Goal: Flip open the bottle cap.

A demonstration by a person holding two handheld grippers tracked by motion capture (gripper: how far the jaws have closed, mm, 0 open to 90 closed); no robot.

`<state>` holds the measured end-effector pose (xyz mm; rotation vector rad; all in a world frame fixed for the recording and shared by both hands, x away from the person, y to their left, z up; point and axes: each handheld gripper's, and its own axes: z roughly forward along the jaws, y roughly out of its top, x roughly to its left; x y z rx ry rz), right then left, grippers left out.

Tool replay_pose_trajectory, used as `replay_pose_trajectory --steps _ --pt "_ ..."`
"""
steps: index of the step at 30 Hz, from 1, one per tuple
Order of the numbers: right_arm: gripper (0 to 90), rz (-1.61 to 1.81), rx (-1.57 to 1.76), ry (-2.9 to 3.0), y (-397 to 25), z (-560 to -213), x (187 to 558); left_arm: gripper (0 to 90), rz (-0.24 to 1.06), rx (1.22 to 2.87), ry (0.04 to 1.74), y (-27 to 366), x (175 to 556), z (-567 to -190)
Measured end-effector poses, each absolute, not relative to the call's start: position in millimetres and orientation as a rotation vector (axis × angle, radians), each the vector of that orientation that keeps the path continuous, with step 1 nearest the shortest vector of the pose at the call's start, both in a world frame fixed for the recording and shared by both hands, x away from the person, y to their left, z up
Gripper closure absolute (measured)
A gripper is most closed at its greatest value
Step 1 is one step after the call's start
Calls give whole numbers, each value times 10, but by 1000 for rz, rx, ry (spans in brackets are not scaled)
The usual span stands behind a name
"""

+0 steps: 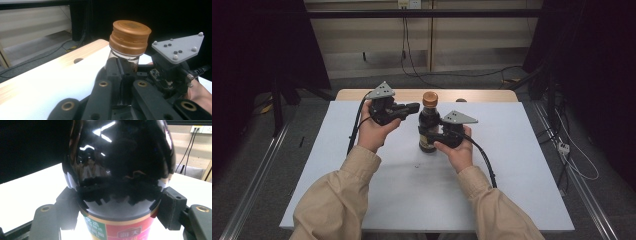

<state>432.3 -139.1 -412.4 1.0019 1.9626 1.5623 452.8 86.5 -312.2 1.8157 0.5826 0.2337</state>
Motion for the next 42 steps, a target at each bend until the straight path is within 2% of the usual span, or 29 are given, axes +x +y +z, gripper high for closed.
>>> replay_pose_trajectory --steps 42 --pt "325 1546 997 2012 -1423 -4092 4344 900 188 1927 556 710 4592 -2786"
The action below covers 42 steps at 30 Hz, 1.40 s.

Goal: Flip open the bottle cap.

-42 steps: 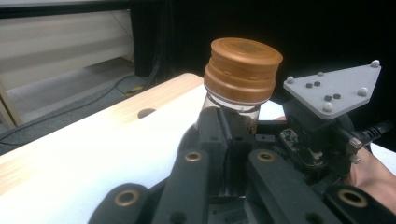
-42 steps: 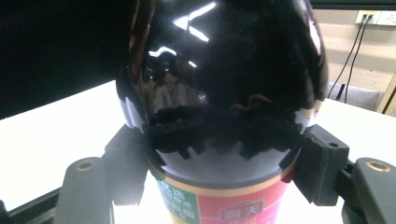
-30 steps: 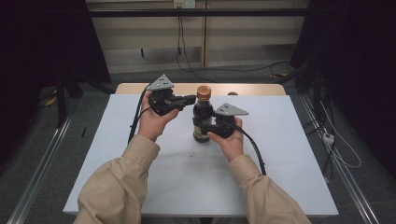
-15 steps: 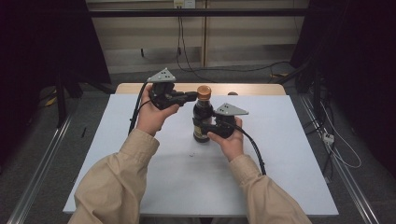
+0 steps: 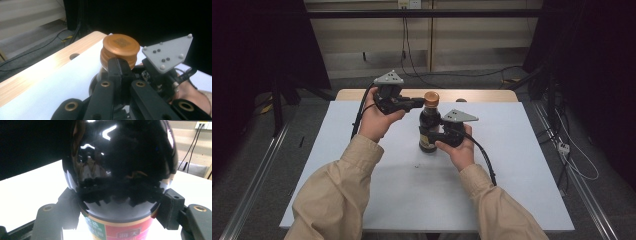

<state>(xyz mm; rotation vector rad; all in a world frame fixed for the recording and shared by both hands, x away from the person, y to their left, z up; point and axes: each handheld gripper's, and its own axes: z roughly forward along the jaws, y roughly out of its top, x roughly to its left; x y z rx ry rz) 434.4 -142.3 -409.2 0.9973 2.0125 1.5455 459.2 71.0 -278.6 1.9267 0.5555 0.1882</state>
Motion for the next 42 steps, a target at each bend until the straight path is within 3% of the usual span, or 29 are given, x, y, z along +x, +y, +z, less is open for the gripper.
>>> replay_pose_trajectory --steps 24,26,28,31,42 --pt "329 1543 1014 2006 -1437 -4093 4343 900 184 1925 604 647 4577 -2757" --pt "329 1539 1002 2015 -1439 -4093 4339 900 142 1762 554 670 4544 -2617" --pt "326 1505 933 2034 -1344 -4081 4310 900 227 1818 508 526 4469 -2383" --pt "319 1373 813 2087 -1087 -4003 4267 900 247 1848 501 371 4404 -2212" --pt "319 1418 865 2078 -1208 -4018 4298 900 232 1864 559 548 4460 -2289"
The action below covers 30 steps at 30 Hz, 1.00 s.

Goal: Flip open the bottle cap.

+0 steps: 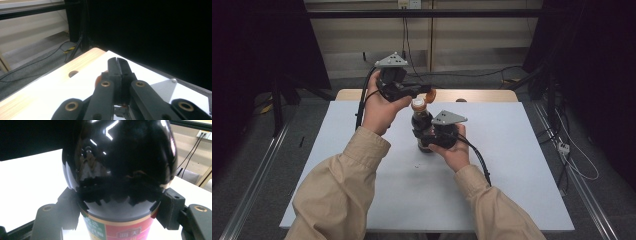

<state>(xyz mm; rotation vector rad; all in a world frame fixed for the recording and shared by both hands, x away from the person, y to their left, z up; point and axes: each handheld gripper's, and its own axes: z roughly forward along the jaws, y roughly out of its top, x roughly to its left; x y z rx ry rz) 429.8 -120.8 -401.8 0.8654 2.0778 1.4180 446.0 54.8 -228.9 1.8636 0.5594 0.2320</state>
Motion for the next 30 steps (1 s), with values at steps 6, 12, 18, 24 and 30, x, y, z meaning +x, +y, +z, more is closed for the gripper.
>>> replay_pose_trajectory --steps 6,12,18,24,30 --pt "317 1428 873 2067 -1216 -4028 4310 900 221 1872 558 567 4462 -2297" --pt "315 1464 928 2056 -1294 -4043 4336 900 216 1869 558 599 4474 -2315" --pt "313 1501 966 2042 -1371 -4066 4348 900 210 1864 565 619 4481 -2356" --pt "312 1507 964 2042 -1378 -4070 4351 900 205 1867 560 634 4485 -2372" --pt "310 1511 965 2040 -1383 -4072 4352 900 200 1867 563 666 4489 -2410"
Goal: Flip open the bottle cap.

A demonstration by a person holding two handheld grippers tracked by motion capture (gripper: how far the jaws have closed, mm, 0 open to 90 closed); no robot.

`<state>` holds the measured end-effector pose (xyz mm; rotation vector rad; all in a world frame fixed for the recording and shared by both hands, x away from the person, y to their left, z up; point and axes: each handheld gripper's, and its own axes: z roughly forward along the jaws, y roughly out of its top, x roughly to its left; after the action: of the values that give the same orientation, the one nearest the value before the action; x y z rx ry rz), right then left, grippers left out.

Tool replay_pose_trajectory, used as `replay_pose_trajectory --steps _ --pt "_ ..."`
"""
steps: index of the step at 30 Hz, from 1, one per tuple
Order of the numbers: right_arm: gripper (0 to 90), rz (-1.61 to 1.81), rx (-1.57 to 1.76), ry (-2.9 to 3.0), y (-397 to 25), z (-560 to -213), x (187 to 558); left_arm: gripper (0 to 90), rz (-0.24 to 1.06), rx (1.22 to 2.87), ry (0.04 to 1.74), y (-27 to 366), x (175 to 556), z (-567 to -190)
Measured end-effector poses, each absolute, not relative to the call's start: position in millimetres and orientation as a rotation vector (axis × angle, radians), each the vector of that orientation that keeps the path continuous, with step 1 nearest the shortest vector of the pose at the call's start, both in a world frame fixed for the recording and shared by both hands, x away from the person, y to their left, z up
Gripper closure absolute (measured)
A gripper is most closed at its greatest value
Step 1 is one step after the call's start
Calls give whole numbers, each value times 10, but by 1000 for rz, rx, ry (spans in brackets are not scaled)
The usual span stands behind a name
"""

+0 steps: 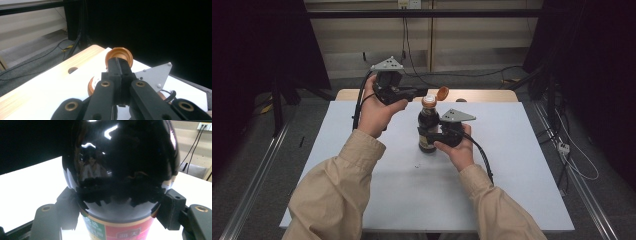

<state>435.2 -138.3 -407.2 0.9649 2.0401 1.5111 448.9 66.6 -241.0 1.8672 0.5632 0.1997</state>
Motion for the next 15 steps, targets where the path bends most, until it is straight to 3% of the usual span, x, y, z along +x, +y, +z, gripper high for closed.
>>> replay_pose_trajectory --steps 15 --pt "299 1524 976 2026 -1385 -4084 4340 900 160 1843 577 804 4490 -2579"
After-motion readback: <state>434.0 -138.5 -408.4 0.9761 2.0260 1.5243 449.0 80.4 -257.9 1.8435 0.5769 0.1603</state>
